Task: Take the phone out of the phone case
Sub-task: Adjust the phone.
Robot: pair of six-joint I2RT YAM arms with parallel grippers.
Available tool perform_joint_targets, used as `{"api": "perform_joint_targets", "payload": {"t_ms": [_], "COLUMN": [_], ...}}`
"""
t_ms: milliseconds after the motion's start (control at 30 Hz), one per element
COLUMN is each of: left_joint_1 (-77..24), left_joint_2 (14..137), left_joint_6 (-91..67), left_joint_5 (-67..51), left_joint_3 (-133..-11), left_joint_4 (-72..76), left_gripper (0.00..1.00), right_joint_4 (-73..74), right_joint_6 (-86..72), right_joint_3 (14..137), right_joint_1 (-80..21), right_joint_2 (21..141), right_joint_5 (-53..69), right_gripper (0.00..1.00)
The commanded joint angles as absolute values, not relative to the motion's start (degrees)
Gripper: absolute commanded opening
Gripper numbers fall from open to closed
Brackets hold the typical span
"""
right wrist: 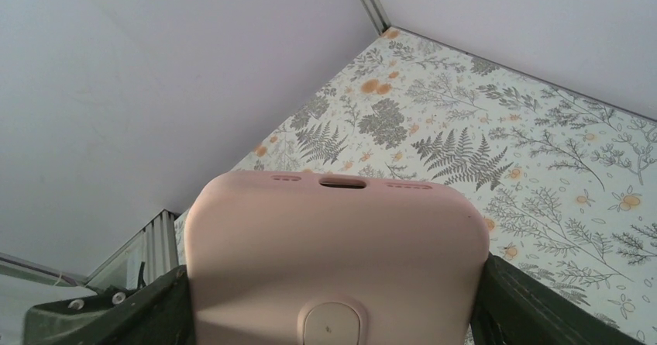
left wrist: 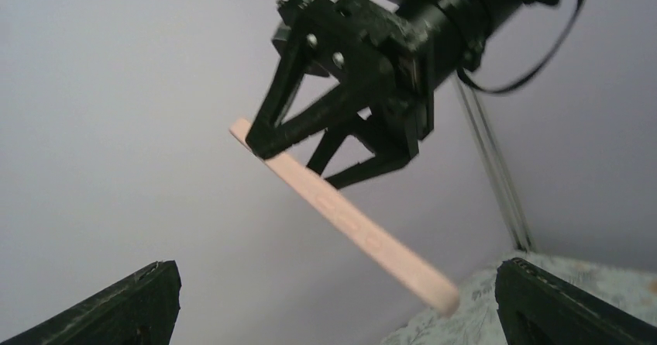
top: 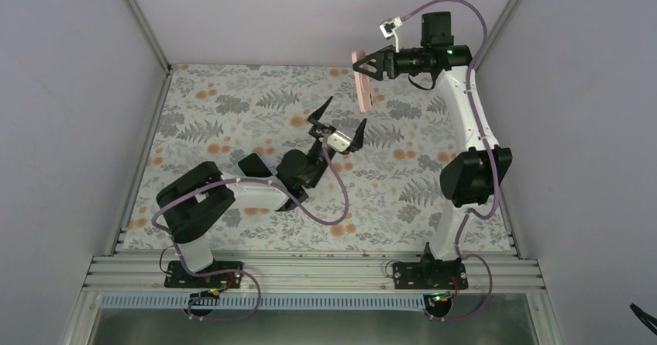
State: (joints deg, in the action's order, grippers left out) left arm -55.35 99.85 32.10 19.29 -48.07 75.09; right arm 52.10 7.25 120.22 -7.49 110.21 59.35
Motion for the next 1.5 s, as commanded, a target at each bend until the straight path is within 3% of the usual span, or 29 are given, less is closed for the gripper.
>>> {"api": "perform_joint_targets", "payload": {"t_ms": [0, 333, 700, 933, 1467], "left_joint_1": [-59.9, -67.2, -66.9, -65.9, -63.7], "left_joint_2": [102.4, 109.8, 114.8, 116.0, 103.7], "left_joint_6": [25.5, 18.7, 19.6, 18.5, 1.8], "left_joint_5": [32.7, 52.1, 53.1, 50.5, 45.7], "left_joint_3": [-51.9, -60.8, -65.8, -67.3, -67.1], "left_joint_4": [78.5, 77.1, 90.1, 89.4, 53.4], "left_gripper": [1.00, 1.00, 1.00, 1.00, 1.00], "right_joint_4": [46.7, 46.1, 46.3, 47.2, 48.7], "right_joint_6": [4.5, 4.1, 4.6, 6.2, 9.2], "right_joint_3": [120.5, 123.4, 123.3, 122.5, 123.8], "right_joint_1": [-7.7, -7.7, -8.0, -9.2, -10.4], "right_joint_2": [108.0, 109.1, 108.9, 108.2, 108.9], "right_joint_5": [60.1, 59.1, 59.9, 60.6, 59.4], "right_gripper": [0.50, 0.49, 0.48, 0.48, 0.48]}}
